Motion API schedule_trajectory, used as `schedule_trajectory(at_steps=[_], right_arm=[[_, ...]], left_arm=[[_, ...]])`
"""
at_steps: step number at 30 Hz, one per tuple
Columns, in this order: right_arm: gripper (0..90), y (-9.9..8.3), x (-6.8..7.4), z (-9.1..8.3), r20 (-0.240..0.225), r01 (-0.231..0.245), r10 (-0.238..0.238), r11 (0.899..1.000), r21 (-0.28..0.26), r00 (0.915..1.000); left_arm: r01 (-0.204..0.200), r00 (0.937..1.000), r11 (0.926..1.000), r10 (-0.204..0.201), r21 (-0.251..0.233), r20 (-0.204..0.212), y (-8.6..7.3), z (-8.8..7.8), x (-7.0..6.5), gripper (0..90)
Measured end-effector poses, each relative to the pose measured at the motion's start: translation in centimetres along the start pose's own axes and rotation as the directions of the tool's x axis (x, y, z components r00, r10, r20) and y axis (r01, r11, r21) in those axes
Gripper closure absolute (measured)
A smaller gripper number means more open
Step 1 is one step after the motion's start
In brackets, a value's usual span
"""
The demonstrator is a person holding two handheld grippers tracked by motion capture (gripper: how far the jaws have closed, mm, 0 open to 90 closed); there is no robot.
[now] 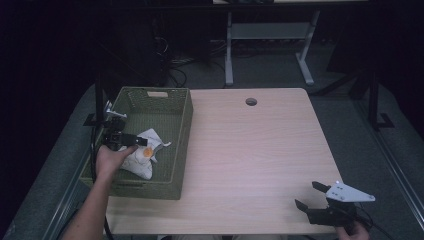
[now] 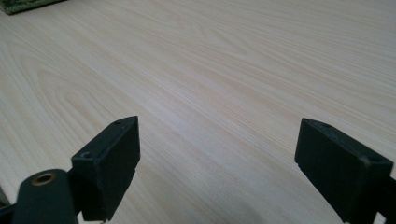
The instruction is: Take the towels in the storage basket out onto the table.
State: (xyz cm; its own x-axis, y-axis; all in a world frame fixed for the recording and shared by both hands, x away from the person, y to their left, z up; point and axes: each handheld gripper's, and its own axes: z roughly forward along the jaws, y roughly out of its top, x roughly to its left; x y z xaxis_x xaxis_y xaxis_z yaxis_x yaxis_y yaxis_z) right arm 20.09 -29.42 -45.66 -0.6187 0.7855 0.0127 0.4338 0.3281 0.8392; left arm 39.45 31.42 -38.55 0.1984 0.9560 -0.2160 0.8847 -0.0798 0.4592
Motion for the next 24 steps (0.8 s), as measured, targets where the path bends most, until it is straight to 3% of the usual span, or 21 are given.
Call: schedule_trajectory(at_steps=[3, 5, 8, 12, 14, 18, 21, 22, 24], right_arm=[[13.9, 0.0, 0.0, 0.0, 0.0, 0.004, -0.004, 1.0, -0.005, 1.0], [13.8, 0.0, 0.0, -0.1, -0.001, 0.005, -0.005, 1.0, -0.006, 1.0], [13.8, 0.0, 0.0, -0.1, -0.004, 0.006, -0.006, 1.0, -0.005, 1.0], [13.9, 0.0, 0.1, -0.1, -0.007, 0.006, -0.006, 1.0, -0.007, 1.0], [13.9, 0.0, 0.1, -0.1, -0.008, 0.006, -0.006, 1.0, -0.005, 0.9999], [13.8, 0.0, 0.1, -0.1, -0.007, 0.006, -0.006, 1.0, -0.004, 1.0], [13.8, 0.1, 0.1, -0.1, -0.006, 0.02, -0.02, 1.0, -0.007, 0.9998], [13.9, 0.1, 0.2, -0.2, -0.008, 0.014, -0.014, 1.0, -0.004, 0.9999], [13.8, 0.1, 0.2, -0.2, -0.008, 0.015, -0.015, 1.0, -0.006, 0.9999]], left_arm=[[-0.027, 0.9975, 0.9988, 0.029, 0.042, -0.065, 0.0, 0.4, -0.2, 28.3], [-0.02, 0.9953, 0.9979, 0.026, 0.062, -0.094, 0.1, 0.7, -0.2, 28.6], [-0.025, 0.9879, 0.9942, 0.041, 0.104, -0.15, 0.2, 1.1, -0.2, 29.6], [-0.028, 0.9819, 0.9877, 0.056, 0.154, -0.181, 0.1, 1.8, -0.1, 30.7], [-0.014, 0.9842, 0.9823, 0.047, 0.187, -0.171, 0.1, 2.3, -0.1, 30.2], [-0.032, 0.9801, 0.9708, 0.077, 0.238, -0.183, 0.1, 2.9, -0.3, 29.4], [-0.044, 0.9762, 0.9557, 0.103, 0.291, -0.191, 0.1, 3.2, -0.4, 28.7], [-0.044, 0.9762, 0.9557, 0.103, 0.291, -0.191, 0.1, 3.2, -0.4, 28.3], [-0.043, 0.9731, 0.9442, 0.114, 0.327, -0.2, 0.3, 3.5, -0.3, 28.3]])
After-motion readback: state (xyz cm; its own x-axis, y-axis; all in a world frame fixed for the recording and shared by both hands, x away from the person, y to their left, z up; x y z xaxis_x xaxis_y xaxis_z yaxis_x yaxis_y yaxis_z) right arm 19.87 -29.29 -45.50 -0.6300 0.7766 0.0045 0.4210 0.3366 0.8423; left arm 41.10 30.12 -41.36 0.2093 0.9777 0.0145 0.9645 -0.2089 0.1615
